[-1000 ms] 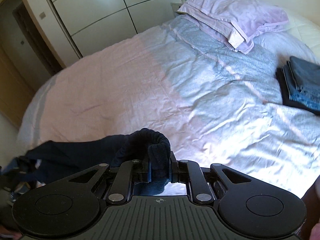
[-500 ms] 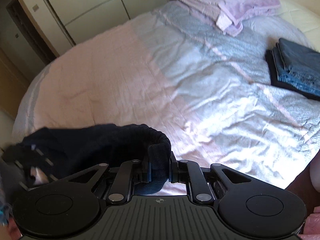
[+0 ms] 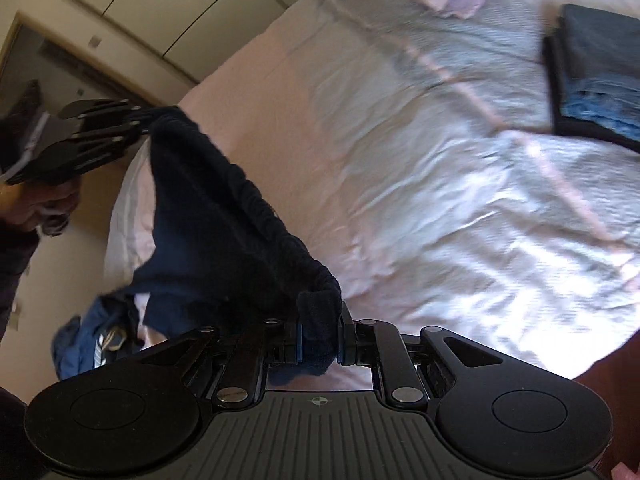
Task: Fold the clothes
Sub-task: 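Carry the sweatpants with both grippers and lay them flat on the bed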
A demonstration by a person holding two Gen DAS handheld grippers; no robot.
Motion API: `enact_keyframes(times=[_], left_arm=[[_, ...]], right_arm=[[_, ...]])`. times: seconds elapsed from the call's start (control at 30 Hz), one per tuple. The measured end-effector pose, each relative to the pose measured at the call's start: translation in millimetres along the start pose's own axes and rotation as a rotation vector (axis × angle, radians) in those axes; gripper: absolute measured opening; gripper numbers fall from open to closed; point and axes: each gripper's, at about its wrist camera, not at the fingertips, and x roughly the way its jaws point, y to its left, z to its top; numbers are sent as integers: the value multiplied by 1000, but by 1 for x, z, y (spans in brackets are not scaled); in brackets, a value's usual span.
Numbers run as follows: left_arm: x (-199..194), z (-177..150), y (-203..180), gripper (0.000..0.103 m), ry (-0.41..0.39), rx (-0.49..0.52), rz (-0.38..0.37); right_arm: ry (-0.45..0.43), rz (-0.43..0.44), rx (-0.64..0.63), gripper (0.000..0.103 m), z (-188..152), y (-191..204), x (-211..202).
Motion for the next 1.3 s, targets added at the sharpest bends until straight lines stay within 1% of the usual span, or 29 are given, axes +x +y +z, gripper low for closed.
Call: enact_keyframes(times=[0.07,0.13,0.17,0.2,0.23,0.27,0.3,0.33,0.37,0.4,0.43,0.47,0.5,0.6,0.63,0.7,0.73,0.77,0.87,0.9,0.97,1.07,1.1,1.17,1.2,1.23,1.3], left_arm=[[64,13,14,18,56,-60,-18],[109,14,27,20,97,-139,24],[119,11,34,22,109,-183,34],[118,3,39,24,110,-222,43],[116,-5,45,30,111,-261,52],[113,-15,49,34,114,-293,63],[101,-31,50,36,128,-297,84],[90,-47,50,39,142,-301,105],[78,-64,51,42,158,-306,128],[65,-85,50,43,182,-314,160],[49,-109,48,44,207,-337,190],[34,-133,47,44,231,-362,219],[17,-159,43,45,253,-396,248],[-32,-233,17,47,311,-474,316],[-49,-258,7,51,332,-496,337],[-73,-304,-22,58,374,-503,363],[-84,-327,-38,64,395,-498,368],[-90,-348,-53,66,419,-473,361],[-96,-402,-96,68,485,-346,334],[-93,-417,-108,69,492,-284,317],[-85,-441,-126,69,493,-159,298],[-70,-464,-131,69,463,-17,329],[-66,-469,-130,69,450,19,332],[-61,-476,-126,73,423,80,305],[-59,-479,-124,73,410,111,291],[-57,-482,-122,74,396,137,278],[-65,-484,-119,74,364,146,279]], right_arm=[[-18,-42,37,13,14,-31,0],[-13,-86,56,13,27,-62,21],[-3,-105,62,13,33,-76,35],[17,-116,62,14,39,-89,50],[32,-132,61,14,44,-100,65],[40,-152,57,14,47,-108,79],[50,-179,63,15,51,-115,90],[62,-213,83,21,53,-122,98],[66,-249,87,30,54,-125,104],[59,-290,70,46,54,-123,106],[52,-331,53,60,54,-122,107],[45,-361,37,62,54,-119,108],[39,-371,21,62,52,-113,106],[20,-375,-27,62,41,-86,100],[15,-372,-43,62,36,-76,98],[14,-341,-63,62,21,-50,101],[17,-322,-69,62,13,-37,104],[26,-303,-72,62,2,-24,109],[69,-257,-65,62,-32,13,127],[89,-244,-48,62,-45,24,135],[118,-224,6,62,-69,41,151],[120,-217,87,62,-103,67,169],[127,-220,86,62,-113,77,175],[147,-240,28,63,-132,102,186],[162,-251,-21,63,-140,115,192],[182,-261,-97,63,-147,130,198],[213,-265,-287,63,-160,166,208]])
